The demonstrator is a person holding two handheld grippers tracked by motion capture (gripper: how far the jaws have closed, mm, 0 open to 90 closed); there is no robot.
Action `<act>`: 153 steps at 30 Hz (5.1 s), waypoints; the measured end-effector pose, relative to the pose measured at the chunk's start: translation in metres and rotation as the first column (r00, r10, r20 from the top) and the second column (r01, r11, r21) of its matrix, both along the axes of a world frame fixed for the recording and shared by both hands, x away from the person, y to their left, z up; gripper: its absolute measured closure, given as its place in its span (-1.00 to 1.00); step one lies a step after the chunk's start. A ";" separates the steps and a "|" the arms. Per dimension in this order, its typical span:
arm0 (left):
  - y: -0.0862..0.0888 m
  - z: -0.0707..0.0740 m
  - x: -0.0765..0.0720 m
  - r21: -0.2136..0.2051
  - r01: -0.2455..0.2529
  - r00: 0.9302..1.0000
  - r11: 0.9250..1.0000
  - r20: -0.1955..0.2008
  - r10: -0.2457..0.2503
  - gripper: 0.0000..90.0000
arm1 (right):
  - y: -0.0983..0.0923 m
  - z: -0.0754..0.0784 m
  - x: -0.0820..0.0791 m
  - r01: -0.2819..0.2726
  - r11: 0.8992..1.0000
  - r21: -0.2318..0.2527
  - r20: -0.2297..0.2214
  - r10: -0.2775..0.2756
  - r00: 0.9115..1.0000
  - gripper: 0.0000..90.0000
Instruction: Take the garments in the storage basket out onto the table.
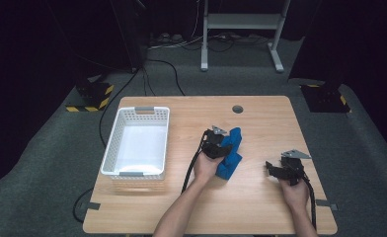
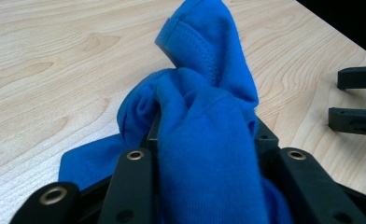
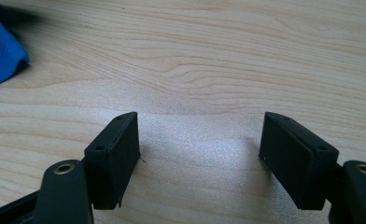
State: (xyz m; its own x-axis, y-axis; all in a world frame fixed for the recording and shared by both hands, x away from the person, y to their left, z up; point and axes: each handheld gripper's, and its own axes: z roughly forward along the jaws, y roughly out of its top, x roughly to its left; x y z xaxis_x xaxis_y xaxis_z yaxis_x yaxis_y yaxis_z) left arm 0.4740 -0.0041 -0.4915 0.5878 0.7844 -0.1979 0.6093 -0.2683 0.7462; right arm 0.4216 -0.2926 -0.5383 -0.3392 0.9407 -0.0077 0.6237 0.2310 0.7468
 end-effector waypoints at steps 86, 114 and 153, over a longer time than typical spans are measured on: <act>0.057 0.033 -0.035 -0.041 -0.056 0.994 0.998 0.097 0.060 -0.29 | 0.000 0.000 0.000 -0.001 1.000 -0.001 0.000 0.001 1.000 -0.37; 0.083 0.027 -0.055 -0.041 -0.100 0.989 0.994 0.108 0.104 -0.23 | 0.000 0.000 0.000 -0.001 1.000 -0.002 0.000 0.001 1.000 -0.37; 0.088 -0.005 -0.075 -0.029 -0.111 0.992 0.993 0.058 0.113 -0.22 | 0.000 0.000 0.000 -0.001 1.000 -0.002 0.001 0.001 1.000 -0.36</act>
State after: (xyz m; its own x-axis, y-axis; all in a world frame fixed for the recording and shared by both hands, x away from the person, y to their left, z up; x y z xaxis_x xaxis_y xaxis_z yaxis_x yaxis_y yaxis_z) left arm 0.3989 0.0843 -0.4969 0.5077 0.8412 -0.1860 0.5887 -0.1812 0.7878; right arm 0.4215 -0.2923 -0.5383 -0.3403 0.9403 -0.0102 0.6229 0.2336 0.7466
